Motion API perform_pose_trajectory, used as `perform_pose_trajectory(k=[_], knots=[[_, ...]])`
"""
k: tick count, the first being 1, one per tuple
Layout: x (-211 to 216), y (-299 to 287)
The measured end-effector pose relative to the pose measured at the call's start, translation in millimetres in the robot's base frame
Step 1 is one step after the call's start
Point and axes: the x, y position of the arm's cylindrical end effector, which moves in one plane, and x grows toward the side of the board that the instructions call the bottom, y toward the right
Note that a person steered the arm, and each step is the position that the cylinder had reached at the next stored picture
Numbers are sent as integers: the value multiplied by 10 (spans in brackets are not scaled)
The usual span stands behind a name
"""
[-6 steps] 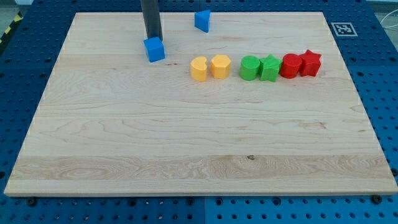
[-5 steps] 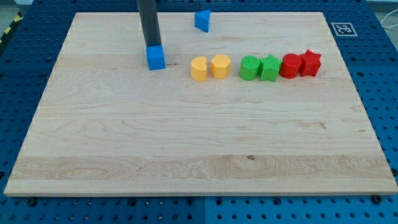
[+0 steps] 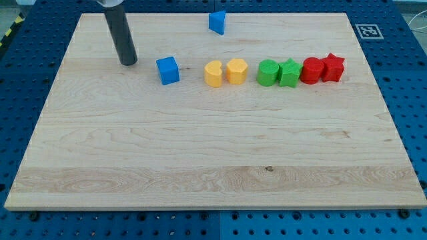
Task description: Move the blue cube towards left side of the yellow heart
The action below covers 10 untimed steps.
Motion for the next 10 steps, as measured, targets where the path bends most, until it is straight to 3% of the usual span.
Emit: perform_pose_trajectory(k=[10], knots=[[347, 916]])
